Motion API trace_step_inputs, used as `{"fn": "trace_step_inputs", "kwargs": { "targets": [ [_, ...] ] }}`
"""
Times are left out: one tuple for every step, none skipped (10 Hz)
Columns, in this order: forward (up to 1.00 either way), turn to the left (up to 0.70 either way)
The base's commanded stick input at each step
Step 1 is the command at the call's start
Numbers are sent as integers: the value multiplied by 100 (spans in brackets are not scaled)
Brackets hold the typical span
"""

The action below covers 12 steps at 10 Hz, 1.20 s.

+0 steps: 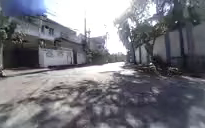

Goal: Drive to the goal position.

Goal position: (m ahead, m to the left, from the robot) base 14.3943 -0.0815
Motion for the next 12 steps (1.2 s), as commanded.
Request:
{"fn": "trace_step_inputs", "kwargs": {
  "targets": [
    [0, -5],
    [0, -5],
    [0, -5],
    [0, -5],
    [0, -5],
    [0, -5],
    [0, -5],
    [0, -5],
    [0, -5],
    [0, -5],
    [0, -5],
    [0, -5]
  ]
}}
